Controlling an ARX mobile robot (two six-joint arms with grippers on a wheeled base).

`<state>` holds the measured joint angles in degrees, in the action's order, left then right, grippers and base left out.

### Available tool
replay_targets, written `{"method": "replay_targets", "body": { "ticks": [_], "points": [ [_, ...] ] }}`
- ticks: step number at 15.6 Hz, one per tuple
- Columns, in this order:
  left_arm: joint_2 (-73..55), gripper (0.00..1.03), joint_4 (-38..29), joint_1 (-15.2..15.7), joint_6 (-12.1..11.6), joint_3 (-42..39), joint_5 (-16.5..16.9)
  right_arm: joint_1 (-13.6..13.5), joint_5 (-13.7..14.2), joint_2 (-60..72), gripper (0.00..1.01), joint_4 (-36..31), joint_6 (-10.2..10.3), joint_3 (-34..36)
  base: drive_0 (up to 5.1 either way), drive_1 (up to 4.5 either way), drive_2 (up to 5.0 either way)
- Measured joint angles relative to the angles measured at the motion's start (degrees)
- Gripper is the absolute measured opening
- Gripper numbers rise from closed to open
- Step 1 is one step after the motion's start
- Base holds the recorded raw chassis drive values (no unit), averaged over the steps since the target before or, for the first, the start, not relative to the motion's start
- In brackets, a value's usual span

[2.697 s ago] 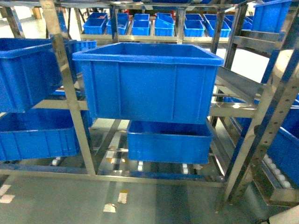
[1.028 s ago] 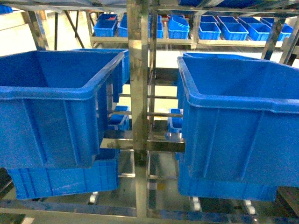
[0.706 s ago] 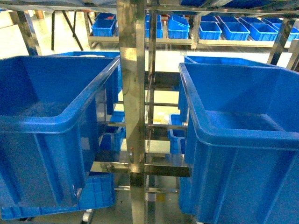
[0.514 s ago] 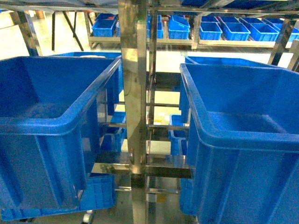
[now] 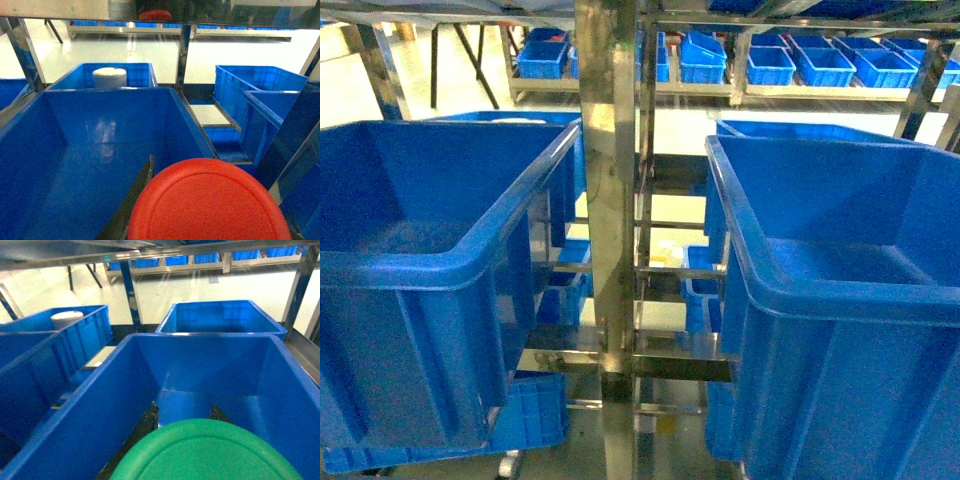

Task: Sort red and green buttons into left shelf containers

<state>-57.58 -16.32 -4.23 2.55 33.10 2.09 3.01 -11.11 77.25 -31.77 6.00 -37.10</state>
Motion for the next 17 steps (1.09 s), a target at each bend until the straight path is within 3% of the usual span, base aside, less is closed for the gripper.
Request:
{"method": "replay_targets", "body": {
  "ticks": [2,4,6,7,9,10,11,12,14,17],
  "points": [
    [0.0,0.26,0.0,0.0,0.0,0.0,0.0,-1.2,1.9,7.2,0.25,-2.8,-5.3,-0.7,0.0,0.00,0.0],
    [0.0,0.26,0.0,0.0,0.0,0.0,0.0,-1.9,3.4,14.6,0.27,-5.4,-6.4,-2.4,0.0,0.00,0.0],
    [0.0,0.26,0.0,0.0,0.0,0.0,0.0,-0.7,3.9,13.9,0.57,-7.3,-2.9,-1.7,0.0,0.00,0.0],
    [0.0,0.26,0.0,0.0,0.0,0.0,0.0,0.0,4.5,9.2,0.70,-10.2,-2.9,0.9,0.0,0.00,0.0],
    [0.0,0.26,0.0,0.0,0.0,0.0,0.0,3.4,1.8,-2.7,0.94,-9.0,-2.7,7.2,0.0,0.00,0.0],
    [0.0,0.26,0.0,0.0,0.0,0.0,0.0,5.4,0.1,-8.9,1.00,-5.2,-2.3,10.4,0.0,0.00,0.0],
    [0.0,0.26,0.0,0.0,0.0,0.0,-0.1,6.5,-1.5,-19.5,0.98,1.8,-1.7,14.9,0.0,0.00,0.0],
    [0.0,0.26,0.0,0.0,0.0,0.0,-0.1,5.7,-2.7,-27.4,0.98,6.3,-1.6,16.5,0.0,0.00,0.0],
    [0.0,0.26,0.0,-0.1,0.0,0.0,0.0,1.1,-1.7,-40.7,0.98,12.3,-1.6,16.3,0.0,0.00,0.0],
    [-4.9,0.26,-3.8,0.7,-0.4,1.3,0.4,0.8,-1.2,-39.9,0.98,12.9,-1.6,16.1,0.0,0.00,0.0]
  ]
}}
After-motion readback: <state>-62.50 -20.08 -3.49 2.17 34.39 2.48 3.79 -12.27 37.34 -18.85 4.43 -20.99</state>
